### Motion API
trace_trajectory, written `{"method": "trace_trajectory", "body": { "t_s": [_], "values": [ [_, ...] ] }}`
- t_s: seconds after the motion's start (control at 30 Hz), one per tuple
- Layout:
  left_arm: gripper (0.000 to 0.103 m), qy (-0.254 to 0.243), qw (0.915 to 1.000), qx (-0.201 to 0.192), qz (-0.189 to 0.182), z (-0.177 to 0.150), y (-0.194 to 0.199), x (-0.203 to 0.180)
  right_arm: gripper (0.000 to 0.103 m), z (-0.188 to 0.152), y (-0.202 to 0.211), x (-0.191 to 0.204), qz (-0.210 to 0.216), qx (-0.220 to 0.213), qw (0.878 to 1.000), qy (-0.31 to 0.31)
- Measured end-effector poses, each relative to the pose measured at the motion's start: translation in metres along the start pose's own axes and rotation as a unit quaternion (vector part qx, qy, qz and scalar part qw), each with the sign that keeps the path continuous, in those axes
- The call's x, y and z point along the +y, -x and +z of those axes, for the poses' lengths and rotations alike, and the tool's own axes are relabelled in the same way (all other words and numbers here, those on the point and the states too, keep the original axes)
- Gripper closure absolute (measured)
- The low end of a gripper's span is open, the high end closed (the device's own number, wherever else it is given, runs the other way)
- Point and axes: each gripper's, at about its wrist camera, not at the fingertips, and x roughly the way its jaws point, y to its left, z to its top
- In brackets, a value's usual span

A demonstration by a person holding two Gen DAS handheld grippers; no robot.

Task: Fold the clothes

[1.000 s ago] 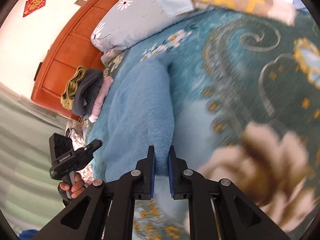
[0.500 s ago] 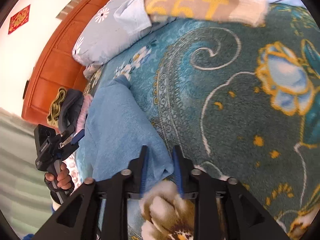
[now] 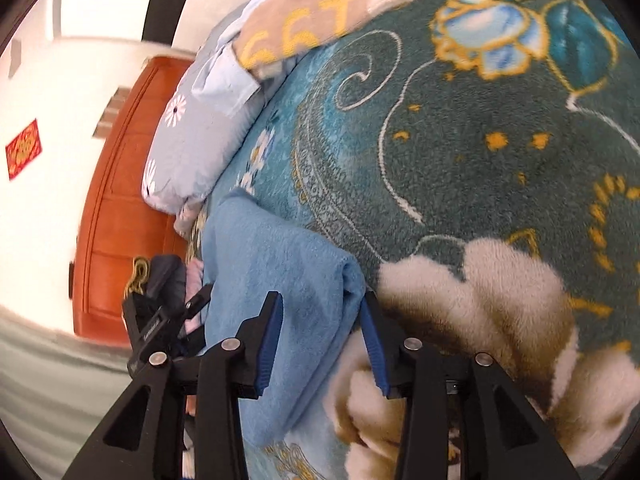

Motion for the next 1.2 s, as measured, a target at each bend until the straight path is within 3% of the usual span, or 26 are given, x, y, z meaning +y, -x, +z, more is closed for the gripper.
{"method": "trace_trajectory", "body": {
  "t_s": [0.23, 0.27, 0.33, 0.5, 0.6, 0.87, 1.07, 1.2],
  "values": [
    [0.042, -0.038, 0.9990, 0.010, 0.022, -0.004, -0.004, -0.015, 0.063, -0.001, -0.001, 0.006, -0.010, -0.025, 1.000, 0.009],
    [0.042, -0.036, 0.9991, 0.012, 0.019, -0.004, -0.006, -0.015, 0.065, 0.000, 0.000, 0.006, -0.009, -0.027, 1.000, 0.008],
    [0.044, -0.034, 0.9992, 0.010, 0.018, -0.005, -0.007, -0.016, 0.080, 0.001, -0.001, 0.001, -0.006, -0.029, 1.000, -0.001],
    [0.080, -0.016, 0.9998, 0.000, 0.012, -0.010, -0.005, -0.012, 0.086, 0.002, -0.001, 0.002, 0.009, -0.029, 0.999, -0.009],
    [0.085, -0.007, 0.9998, -0.015, 0.010, -0.015, 0.000, -0.013, 0.088, 0.008, 0.000, 0.018, 0.019, -0.022, 0.999, 0.015],
    [0.087, -0.021, 0.9959, -0.088, -0.005, -0.043, 0.058, -0.026, 0.089, 0.023, 0.003, 0.063, 0.044, 0.000, 0.996, 0.083],
    [0.087, -0.006, 0.9864, -0.164, -0.016, -0.076, 0.126, -0.009, 0.089, 0.031, -0.033, 0.109, 0.079, 0.077, 0.981, 0.159],
    [0.087, -0.003, 0.9811, -0.193, 0.014, -0.097, 0.148, 0.008, 0.089, 0.027, -0.073, 0.140, 0.080, 0.119, 0.966, 0.216]
  ]
}}
